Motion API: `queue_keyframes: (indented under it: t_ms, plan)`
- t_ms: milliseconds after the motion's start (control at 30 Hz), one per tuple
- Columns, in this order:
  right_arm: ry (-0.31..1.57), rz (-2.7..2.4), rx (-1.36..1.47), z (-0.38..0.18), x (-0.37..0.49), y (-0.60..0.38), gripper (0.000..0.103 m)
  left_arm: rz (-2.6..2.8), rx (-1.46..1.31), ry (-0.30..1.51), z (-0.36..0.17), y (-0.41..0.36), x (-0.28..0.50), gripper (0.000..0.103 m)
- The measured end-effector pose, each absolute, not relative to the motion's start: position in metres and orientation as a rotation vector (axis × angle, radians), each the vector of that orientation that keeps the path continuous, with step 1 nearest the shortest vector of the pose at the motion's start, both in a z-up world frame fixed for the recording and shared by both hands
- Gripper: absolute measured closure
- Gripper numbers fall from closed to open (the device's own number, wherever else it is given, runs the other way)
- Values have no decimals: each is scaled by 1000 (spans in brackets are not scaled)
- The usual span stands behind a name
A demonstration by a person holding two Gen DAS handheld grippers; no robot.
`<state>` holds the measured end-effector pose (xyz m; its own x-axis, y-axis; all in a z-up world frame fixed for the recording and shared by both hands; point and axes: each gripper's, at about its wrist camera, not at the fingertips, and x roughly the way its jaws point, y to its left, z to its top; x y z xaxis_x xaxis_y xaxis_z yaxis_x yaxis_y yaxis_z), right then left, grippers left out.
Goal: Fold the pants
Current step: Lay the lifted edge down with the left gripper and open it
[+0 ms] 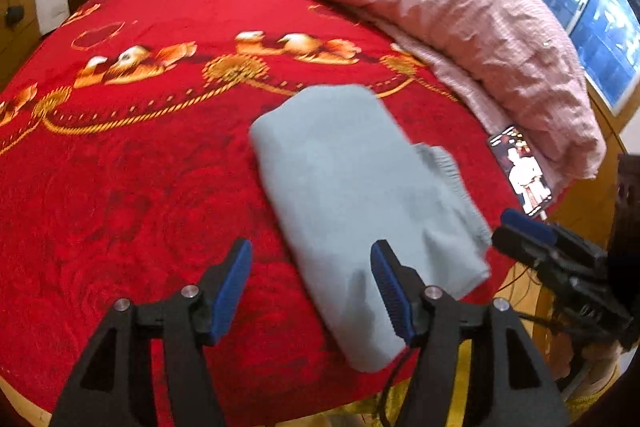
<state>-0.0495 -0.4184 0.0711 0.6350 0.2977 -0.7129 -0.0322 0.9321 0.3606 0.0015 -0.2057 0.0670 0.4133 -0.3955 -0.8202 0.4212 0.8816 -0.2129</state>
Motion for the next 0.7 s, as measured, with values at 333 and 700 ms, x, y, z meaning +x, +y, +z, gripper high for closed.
queue_keyframes:
  t_ms: [333,700]
  plan:
    - [957,206,342,49,-16,-412,53,-523,35,1059,47,-207,1,38]
    - [938,207,354,44,-14,-399,74,-526,15,1069,46,-204,3,36]
